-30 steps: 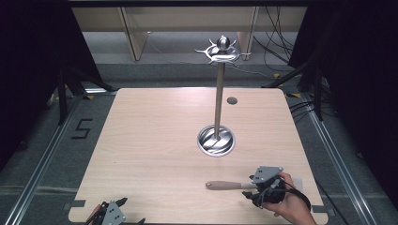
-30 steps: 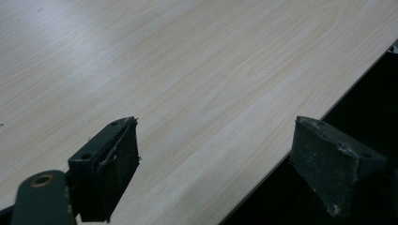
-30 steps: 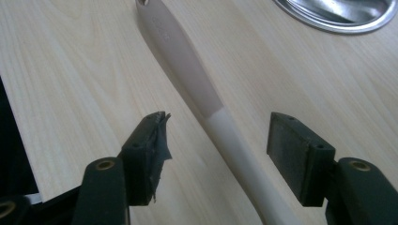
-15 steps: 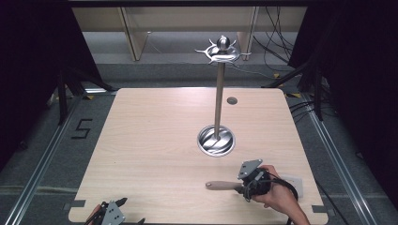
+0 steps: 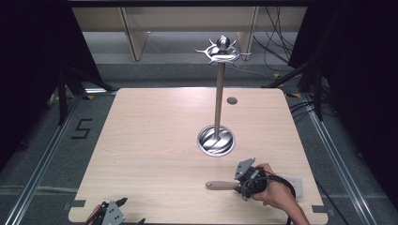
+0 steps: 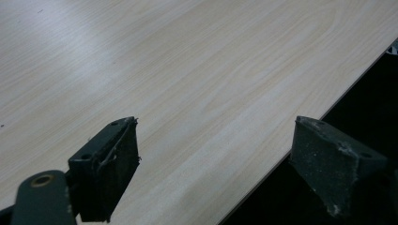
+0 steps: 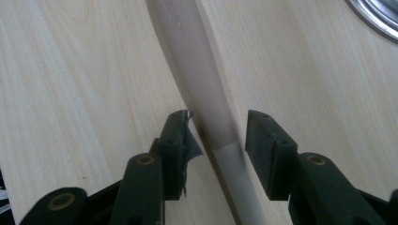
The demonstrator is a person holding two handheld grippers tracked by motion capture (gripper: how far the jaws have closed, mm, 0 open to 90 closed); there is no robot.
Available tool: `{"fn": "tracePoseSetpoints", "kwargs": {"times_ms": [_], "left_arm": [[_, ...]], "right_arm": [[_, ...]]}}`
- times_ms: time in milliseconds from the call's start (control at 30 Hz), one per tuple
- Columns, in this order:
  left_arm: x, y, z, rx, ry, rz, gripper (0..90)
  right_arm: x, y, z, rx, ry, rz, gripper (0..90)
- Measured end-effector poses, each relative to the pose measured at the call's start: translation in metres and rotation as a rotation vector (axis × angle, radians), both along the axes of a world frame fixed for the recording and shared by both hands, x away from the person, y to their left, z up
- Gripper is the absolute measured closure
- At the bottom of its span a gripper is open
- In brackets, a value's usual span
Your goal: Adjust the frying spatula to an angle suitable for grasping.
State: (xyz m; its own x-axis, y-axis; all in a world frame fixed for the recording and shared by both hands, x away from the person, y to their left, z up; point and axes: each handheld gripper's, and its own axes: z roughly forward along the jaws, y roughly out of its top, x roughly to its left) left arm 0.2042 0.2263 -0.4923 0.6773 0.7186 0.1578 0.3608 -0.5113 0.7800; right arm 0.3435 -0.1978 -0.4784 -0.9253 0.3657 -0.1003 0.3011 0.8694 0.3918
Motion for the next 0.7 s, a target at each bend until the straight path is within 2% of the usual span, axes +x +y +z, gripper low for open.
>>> {"fn": "tracePoseSetpoints", "kwargs": {"times_ms": [67, 133, 267, 300, 367, 400, 433, 500, 533, 567, 600, 633, 667, 700], "left_arm": [[0.000, 0.000, 0.000, -0.002, 0.003, 0.003, 15.0], [0.000, -0.002, -0.002, -0.029, -0.006, 0.013, 15.0], [0.001, 0.001, 0.001, 0.013, -0.006, -0.008, 15.0], [0.000, 0.000, 0.000, 0.001, 0.003, 0.001, 14.9], [0.001, 0.001, 0.000, 0.013, 0.006, -0.001, 14.9], [0.001, 0.001, 0.000, 0.016, 0.006, -0.002, 15.0], [0.000, 0.000, 0.000, -0.004, 0.007, 0.002, 15.0], [0.000, 0.000, 0.000, 0.000, 0.003, -0.003, 15.0], [0.001, 0.000, 0.000, 0.011, 0.000, -0.004, 15.0], [0.001, 0.001, 0.000, 0.026, 0.000, 0.001, 15.0], [0.001, 0.000, -0.001, 0.006, 0.001, 0.000, 15.0], [0.001, 0.001, 0.000, 0.036, 0.006, -0.019, 15.0], [0.001, 0.002, 0.000, 0.042, 0.004, -0.025, 15.1], [0.001, 0.000, -0.001, 0.017, 0.001, -0.013, 15.1]], "right_arm": [[0.001, 0.001, 0.000, -0.008, 0.010, 0.011, 62.3], [0.001, 0.002, 0.000, -0.020, 0.013, 0.007, 63.3], [0.004, 0.004, -0.001, -0.026, 0.026, 0.017, 64.1], [0.004, 0.005, -0.002, -0.029, 0.032, 0.016, 64.3], [0.007, 0.006, -0.003, -0.048, 0.055, 0.039, 65.9], [0.008, 0.006, -0.003, -0.043, 0.056, 0.042, 66.5], [0.009, 0.006, -0.003, -0.046, 0.061, 0.040, 66.6], [0.011, 0.007, -0.002, -0.071, 0.057, 0.064, 67.3], [0.010, 0.009, -0.002, -0.066, 0.064, 0.051, 67.9], [0.010, 0.009, -0.001, -0.101, 0.052, 0.056, 68.4], [0.009, 0.011, -0.001, -0.116, 0.044, 0.062, 69.0], [0.009, 0.014, 0.000, -0.141, 0.031, 0.090, 69.5], [0.009, 0.016, 0.000, -0.150, 0.032, 0.100, 70.0], [0.010, 0.017, 0.001, -0.178, 0.031, 0.107, 70.3]]}}
